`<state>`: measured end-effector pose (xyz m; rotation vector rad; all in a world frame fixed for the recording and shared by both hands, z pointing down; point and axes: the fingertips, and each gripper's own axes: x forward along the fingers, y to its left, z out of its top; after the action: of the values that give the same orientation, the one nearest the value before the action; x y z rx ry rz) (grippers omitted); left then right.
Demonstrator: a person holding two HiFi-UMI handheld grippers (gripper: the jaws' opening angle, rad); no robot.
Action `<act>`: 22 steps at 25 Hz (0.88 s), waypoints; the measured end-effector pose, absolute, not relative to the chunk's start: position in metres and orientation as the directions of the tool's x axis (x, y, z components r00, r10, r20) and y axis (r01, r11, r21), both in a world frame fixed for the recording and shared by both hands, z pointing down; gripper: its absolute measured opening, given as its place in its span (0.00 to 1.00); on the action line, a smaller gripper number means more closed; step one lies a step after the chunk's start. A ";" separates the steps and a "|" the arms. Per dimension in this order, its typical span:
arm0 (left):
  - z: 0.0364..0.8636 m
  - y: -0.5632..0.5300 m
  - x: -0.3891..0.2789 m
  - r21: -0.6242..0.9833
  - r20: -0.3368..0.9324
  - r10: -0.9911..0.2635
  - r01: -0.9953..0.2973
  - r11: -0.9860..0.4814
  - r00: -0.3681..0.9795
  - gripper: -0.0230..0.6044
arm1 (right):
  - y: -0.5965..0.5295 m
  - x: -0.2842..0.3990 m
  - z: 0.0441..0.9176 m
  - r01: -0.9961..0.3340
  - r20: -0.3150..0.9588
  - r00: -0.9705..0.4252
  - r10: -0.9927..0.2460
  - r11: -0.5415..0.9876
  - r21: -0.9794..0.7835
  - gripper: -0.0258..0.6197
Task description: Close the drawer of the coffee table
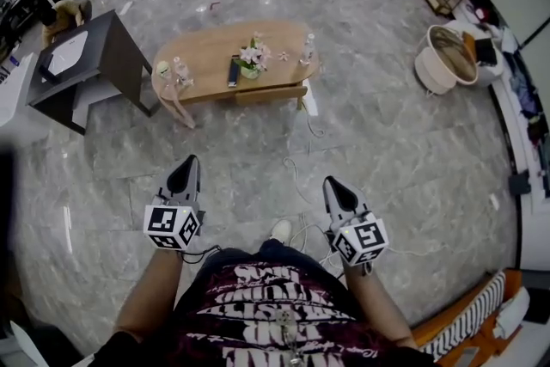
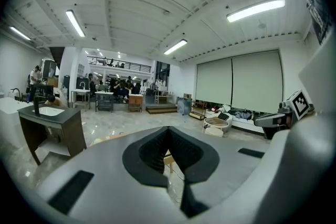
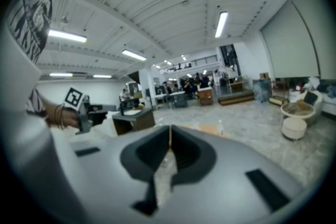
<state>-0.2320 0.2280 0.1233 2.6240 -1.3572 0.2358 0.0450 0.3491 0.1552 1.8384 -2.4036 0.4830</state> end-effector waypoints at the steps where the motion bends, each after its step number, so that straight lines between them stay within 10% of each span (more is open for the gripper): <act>1: 0.119 0.226 -0.228 0.081 0.212 -0.799 -0.825 -0.559 0.562 0.07 | 0.346 0.052 0.155 -0.950 0.243 -0.284 -0.928 0.238 -0.201 0.09; 22: 0.132 0.185 -0.221 0.012 0.322 -0.816 -0.864 -0.503 0.480 0.07 | 0.298 0.115 0.189 -0.938 0.264 -0.248 -0.932 0.162 -0.307 0.09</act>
<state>-0.2213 0.1852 0.1317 2.5502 -1.4622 0.4133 0.1148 0.2978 0.1889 1.9181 -2.3844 0.6476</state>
